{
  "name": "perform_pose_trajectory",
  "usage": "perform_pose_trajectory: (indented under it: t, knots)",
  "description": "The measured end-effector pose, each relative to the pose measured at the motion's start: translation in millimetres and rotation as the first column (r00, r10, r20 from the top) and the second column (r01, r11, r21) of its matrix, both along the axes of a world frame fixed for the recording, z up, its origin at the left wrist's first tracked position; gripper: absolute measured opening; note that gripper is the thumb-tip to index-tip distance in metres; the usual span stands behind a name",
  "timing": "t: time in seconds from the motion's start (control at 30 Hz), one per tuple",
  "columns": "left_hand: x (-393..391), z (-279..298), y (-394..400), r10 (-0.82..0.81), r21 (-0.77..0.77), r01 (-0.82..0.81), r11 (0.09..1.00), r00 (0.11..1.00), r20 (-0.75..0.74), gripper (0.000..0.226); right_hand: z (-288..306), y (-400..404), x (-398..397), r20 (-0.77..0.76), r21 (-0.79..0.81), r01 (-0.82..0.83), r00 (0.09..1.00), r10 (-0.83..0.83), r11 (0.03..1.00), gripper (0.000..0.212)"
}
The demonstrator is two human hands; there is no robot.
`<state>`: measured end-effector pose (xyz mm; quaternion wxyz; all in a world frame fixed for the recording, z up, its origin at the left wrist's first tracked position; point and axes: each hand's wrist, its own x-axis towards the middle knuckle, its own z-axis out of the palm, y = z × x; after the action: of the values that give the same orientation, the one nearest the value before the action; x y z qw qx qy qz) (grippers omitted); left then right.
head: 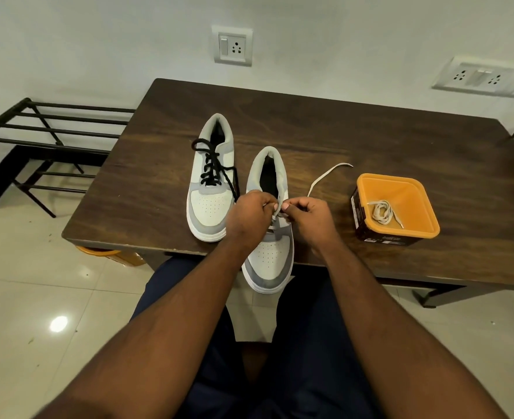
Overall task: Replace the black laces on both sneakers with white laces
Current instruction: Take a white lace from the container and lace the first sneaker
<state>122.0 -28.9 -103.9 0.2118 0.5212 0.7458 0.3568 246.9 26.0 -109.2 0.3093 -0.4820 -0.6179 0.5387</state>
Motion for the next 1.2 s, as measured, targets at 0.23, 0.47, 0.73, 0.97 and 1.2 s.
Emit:
perform_pose_trajectory:
  t: [0.23,0.47,0.73,0.97,1.2]
  knots:
    - [-3.2,-8.0,-6.5,-0.070,-0.020,0.071,0.997,0.995,0.078,0.028,11.3,12.9,0.8,0.025,-0.162,-0.107,0.993,0.113,0.981,0.014]
    - [-2.0,-19.7,-22.4,0.066,-0.033,-0.075,0.997,0.972,-0.227,0.056,54.1,85.1,18.5,-0.081,-0.049,0.502,0.859,-0.505,0.863,0.015]
    - [2.5,-28.6,-23.7,0.152,-0.002,-0.164,0.986,0.921,-0.357,0.069,13.8,19.7,1.3,0.076,-0.007,0.020,0.997,-0.019,1.000,0.020]
    - [3.2,-36.4,-22.9,0.155,0.038,-0.151,0.988,0.942,-0.298,0.067,1.7,14.6,6.0,0.542,0.453,-0.371,0.837,0.080,0.811,0.011]
    - [3.5,-40.0,-23.6,0.151,0.064,-0.139,0.988,0.946,-0.286,0.060,54.4,91.4,14.8,0.751,0.615,-0.444,0.580,-0.314,0.651,0.013]
